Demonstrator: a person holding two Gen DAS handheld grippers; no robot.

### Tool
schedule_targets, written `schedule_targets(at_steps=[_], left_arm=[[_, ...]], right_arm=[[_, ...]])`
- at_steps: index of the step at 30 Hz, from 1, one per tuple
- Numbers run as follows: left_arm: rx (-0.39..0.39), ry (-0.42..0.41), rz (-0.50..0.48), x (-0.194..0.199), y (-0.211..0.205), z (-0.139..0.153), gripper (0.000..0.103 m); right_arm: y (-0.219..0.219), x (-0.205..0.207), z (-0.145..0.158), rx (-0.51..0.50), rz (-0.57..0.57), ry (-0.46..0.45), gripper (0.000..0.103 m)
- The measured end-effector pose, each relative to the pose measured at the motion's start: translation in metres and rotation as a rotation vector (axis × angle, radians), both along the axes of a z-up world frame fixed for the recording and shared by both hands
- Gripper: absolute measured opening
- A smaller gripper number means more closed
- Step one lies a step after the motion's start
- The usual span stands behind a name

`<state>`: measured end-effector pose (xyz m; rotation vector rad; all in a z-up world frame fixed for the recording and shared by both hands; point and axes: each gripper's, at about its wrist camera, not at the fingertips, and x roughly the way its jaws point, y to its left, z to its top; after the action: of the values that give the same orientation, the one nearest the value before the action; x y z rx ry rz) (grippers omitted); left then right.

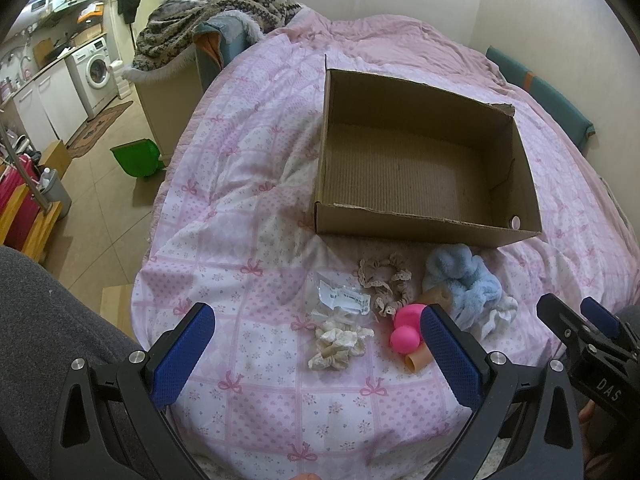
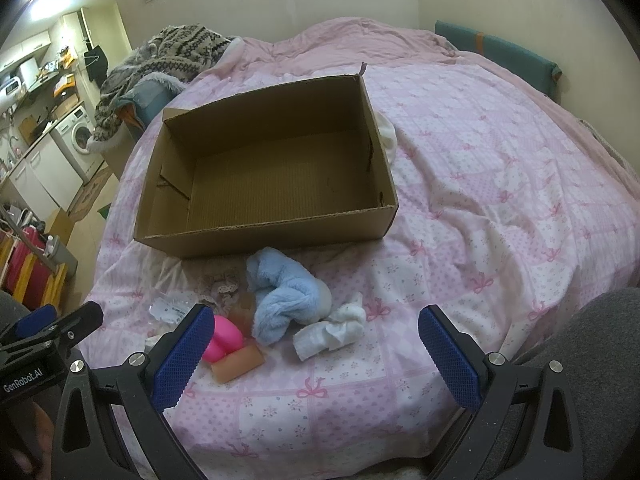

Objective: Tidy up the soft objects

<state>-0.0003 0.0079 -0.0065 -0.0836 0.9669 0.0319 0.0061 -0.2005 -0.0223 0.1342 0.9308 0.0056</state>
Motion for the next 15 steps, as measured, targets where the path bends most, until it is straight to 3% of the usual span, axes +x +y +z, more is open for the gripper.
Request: schedule_targets(at_steps=[10,15], left_arm=[[-0.024,0.073,-0.001,0.009,0.005,0.0,0.103],[-0.012,0.104,0.007,0.025,0.009,0.009,0.103]], right_arm=[[-0.011,0.008,0.002,0.083,-0.002,0.07,0.103],[-0.027,0.022,-0.005,0.173,0.001,0.185,0.103]])
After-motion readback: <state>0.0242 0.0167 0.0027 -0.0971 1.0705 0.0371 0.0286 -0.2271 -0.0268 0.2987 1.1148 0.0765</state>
